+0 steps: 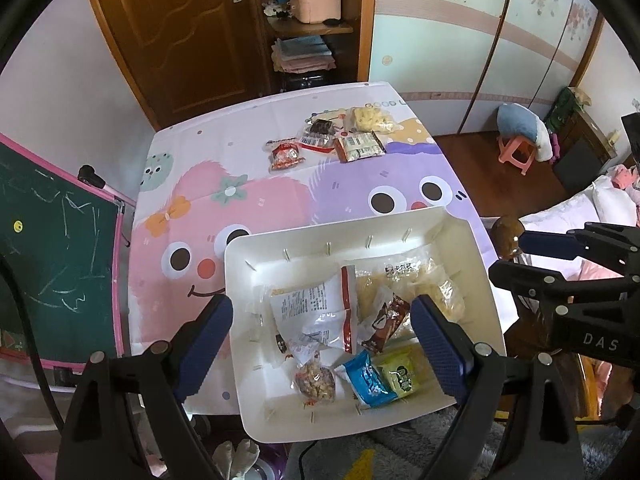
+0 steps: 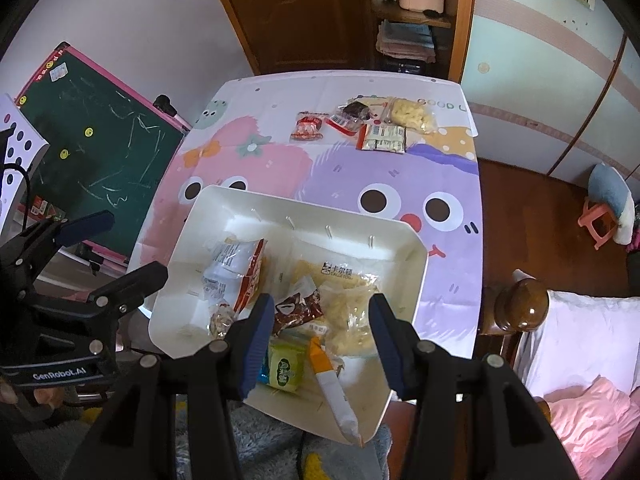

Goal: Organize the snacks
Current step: 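Move both tools back over the remaining snacks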

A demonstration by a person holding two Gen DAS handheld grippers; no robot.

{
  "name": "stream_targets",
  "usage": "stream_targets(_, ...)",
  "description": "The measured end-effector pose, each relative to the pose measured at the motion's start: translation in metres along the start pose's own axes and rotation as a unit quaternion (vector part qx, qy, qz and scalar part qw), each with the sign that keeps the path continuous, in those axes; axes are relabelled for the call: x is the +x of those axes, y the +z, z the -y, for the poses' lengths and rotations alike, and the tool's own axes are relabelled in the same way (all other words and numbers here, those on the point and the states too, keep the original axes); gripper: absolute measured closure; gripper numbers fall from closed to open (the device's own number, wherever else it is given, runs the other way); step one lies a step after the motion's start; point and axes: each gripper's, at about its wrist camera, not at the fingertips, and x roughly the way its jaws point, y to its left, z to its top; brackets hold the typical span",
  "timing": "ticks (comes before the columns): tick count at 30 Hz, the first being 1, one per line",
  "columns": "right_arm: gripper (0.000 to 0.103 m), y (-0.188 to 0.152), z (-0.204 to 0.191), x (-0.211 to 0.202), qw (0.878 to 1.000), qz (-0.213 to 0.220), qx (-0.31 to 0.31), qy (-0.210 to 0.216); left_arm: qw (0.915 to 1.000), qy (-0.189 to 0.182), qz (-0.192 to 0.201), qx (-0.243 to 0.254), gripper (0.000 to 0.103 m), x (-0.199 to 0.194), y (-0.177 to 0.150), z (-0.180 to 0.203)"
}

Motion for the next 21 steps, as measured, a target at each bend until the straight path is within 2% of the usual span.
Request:
stream_targets(15,0.053,0.019,0.017,0.011,1.0,-0.004,0.024,0.002,0.9996,-0.011,-0.019,0.015,0.013,0.023,0.023,0.001)
stream_targets(21,0.053,0.044,0.024,0.014,1.0,0.006,0.028,-0.009,0.9995,-0.014,-0.02,0.021,0.013,0.034,0.047,-0.007)
